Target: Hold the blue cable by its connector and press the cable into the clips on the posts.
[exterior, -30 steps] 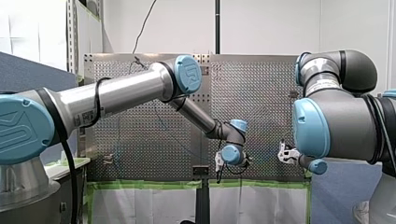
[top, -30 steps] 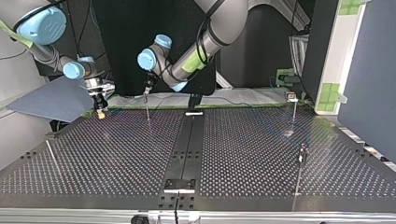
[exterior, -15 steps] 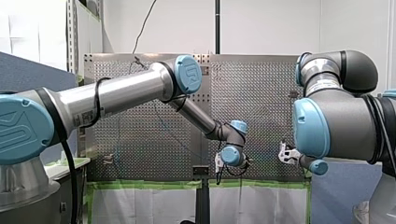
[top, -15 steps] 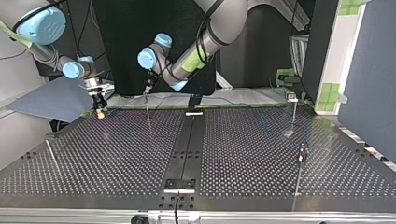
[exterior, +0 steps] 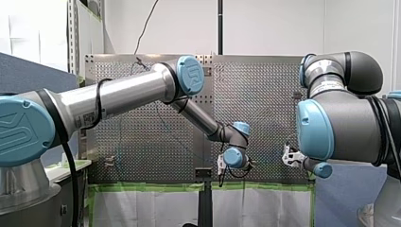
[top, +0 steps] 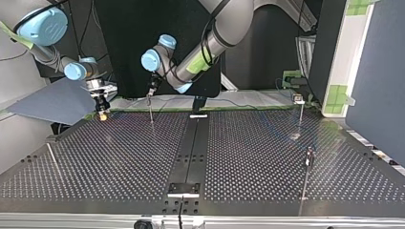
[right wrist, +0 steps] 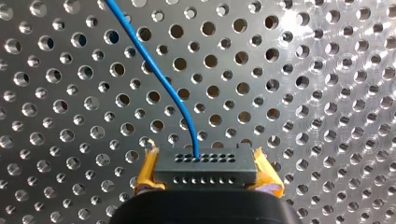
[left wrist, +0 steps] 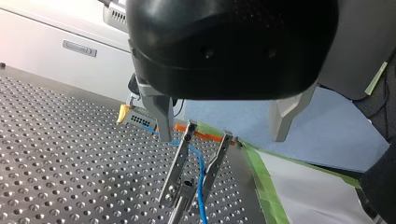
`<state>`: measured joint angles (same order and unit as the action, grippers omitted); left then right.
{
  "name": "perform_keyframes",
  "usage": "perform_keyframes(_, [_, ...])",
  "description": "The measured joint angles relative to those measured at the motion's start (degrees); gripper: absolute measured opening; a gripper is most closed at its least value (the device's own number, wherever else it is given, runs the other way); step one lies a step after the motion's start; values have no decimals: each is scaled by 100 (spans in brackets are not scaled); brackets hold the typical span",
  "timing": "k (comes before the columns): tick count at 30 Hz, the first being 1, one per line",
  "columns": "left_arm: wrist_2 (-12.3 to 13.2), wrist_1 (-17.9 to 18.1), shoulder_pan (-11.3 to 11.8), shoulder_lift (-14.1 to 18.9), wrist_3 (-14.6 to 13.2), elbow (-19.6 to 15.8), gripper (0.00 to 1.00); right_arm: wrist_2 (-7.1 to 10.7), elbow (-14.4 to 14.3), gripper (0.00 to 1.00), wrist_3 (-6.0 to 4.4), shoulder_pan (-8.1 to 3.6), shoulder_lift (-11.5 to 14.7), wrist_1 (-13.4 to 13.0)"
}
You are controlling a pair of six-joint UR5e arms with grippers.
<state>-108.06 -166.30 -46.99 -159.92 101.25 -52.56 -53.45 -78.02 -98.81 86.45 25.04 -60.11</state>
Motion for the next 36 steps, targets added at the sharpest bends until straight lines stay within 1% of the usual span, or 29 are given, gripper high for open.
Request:
perform_keyframes(6, [-15,-5,7,2,-7,-22,100,0,1,2,0,0,-9,-7])
perform_keyframes(10, [-116,17,13,65,12,-111,100,1,1,2,0,0,-10,-3])
perform_keyframes(15, [-199,175,33,274,34,-336,100,0,1,2,0,0,-16,-6])
perform_keyframes(19, [-215,282,24,473,30,-546,100,0,1,2,0,0,-19,-8])
perform_keyframes(27, [-224,618,-2,868,27,-944,100,0,1,2,-1,-1,-27,-6])
perform_keyframes(31, [-279,775,41,1046,102,-1122,100,0,1,2,-6,0,-28,-11])
perform_keyframes(36, [-431,990,102,1266,204,-1340,100,0,1,2,-4,12,-31,-8])
